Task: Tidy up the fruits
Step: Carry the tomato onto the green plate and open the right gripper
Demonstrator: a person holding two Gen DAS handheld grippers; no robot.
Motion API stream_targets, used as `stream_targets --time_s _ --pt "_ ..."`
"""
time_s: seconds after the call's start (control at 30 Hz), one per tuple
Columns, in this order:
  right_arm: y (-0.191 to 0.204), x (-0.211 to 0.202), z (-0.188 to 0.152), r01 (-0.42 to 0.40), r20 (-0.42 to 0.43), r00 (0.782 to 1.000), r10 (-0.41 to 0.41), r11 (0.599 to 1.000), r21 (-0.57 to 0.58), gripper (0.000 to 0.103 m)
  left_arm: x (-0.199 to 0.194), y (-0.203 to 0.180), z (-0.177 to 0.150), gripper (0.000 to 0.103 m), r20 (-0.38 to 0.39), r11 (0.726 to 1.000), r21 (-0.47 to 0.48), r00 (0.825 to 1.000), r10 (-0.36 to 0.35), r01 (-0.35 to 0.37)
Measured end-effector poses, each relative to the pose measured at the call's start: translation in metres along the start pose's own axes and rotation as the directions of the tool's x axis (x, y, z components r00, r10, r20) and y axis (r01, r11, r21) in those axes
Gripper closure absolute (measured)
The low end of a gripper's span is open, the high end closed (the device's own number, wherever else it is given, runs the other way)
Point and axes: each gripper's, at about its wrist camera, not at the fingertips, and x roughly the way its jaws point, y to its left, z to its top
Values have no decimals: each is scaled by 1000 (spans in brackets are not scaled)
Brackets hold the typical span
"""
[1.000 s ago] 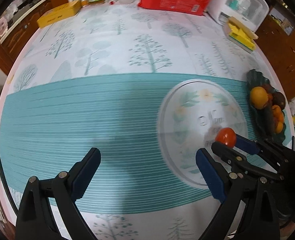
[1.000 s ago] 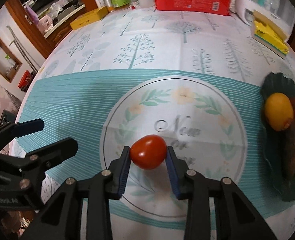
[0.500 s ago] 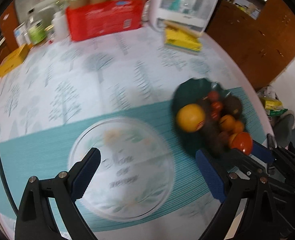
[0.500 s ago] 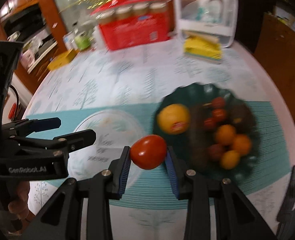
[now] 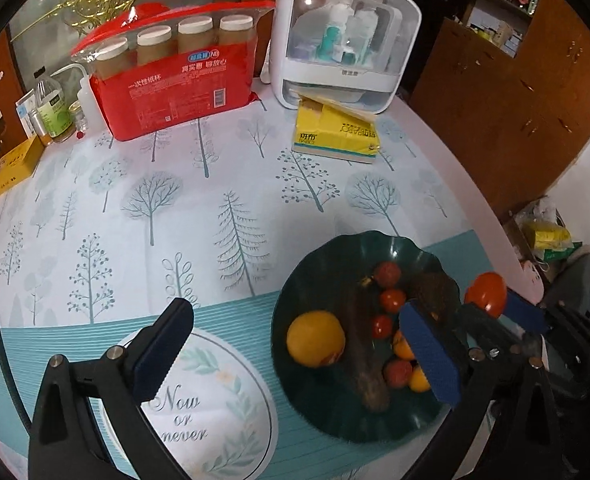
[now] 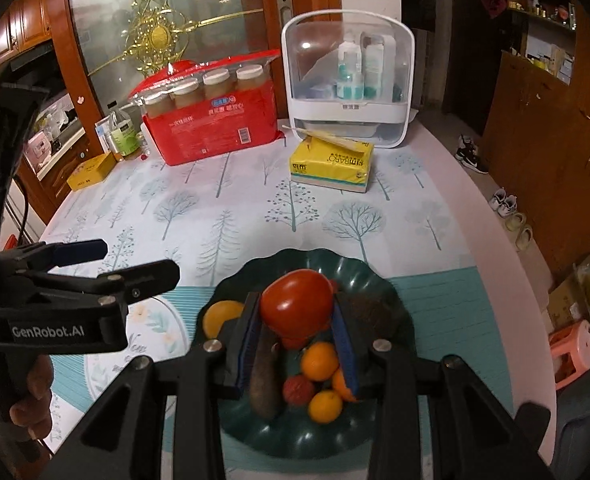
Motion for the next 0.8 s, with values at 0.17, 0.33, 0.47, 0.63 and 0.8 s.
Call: stream_targets --time_s 0.17,0.33,0.47,0.63,0.8 --pt "-8 38 -6 -24 -68 997 22 1000 -16 68 26 -3 -4 1 -47 1000 -26 999 10 -12" --pt "-11 65 -16 -48 -127 991 43 998 -33 68 46 -3 -14 1 -90 998 -49 995 34 -38" --pt "-9 78 -21 -74 -167 984 64 996 -56 67 52 -1 -20 1 -104 996 -65 993 50 -56" --pt "-3 87 -23 -94 -196 978 75 992 -86 62 51 6 -26 1 -115 993 -87 991 70 -80" --pt "-1 86 -21 -109 -196 977 88 990 -95 51 46 12 -31 1 -117 990 -106 990 85 -98"
